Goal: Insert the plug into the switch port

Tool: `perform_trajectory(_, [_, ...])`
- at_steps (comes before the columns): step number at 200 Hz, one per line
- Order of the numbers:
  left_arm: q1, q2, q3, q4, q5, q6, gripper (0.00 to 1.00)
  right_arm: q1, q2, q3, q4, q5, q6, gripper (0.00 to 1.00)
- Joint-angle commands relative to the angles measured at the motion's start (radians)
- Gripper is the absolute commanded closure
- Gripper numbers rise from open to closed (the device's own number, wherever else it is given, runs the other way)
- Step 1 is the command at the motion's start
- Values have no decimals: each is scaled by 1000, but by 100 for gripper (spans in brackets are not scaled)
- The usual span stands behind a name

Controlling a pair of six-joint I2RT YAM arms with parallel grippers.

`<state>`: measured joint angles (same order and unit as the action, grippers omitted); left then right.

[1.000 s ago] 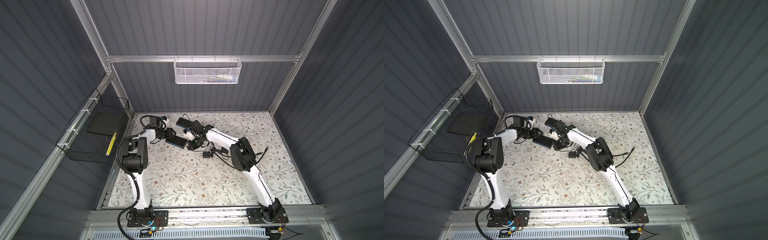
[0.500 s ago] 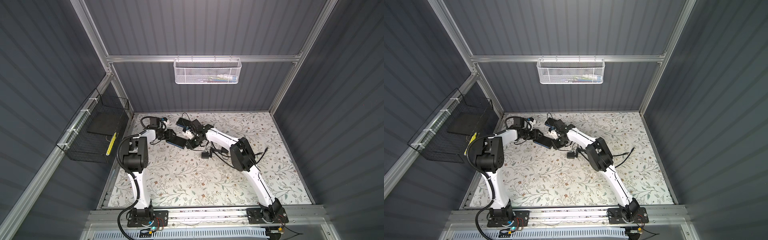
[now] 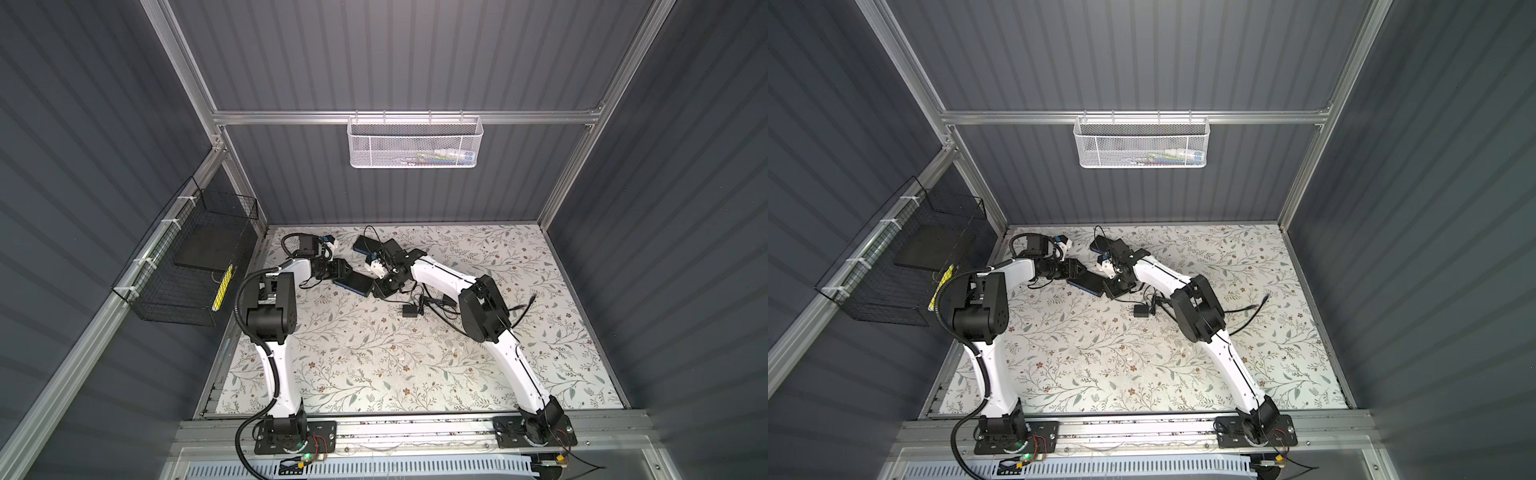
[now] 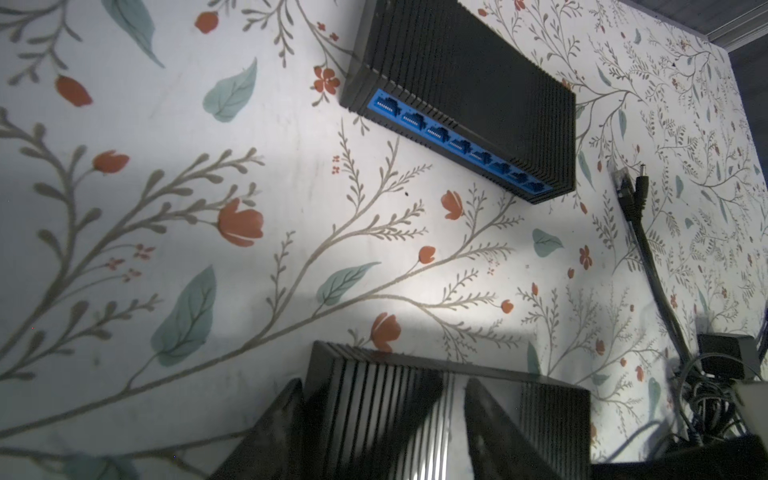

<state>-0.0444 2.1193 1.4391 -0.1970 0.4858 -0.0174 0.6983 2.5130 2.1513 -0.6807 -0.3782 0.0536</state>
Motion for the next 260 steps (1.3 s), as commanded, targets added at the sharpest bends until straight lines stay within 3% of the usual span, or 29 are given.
perform_trajectory(1, [-5, 24, 30, -53, 80, 41, 38, 5, 26, 19, 41, 2, -12, 93])
perform_trajectory(81, [-30, 72, 97, -125, 160, 116, 38, 5, -16, -62, 100, 15, 0, 94])
perform_trajectory(260, [-113, 102, 167, -288, 109, 214, 39, -14, -91, -79, 74, 104, 39, 94])
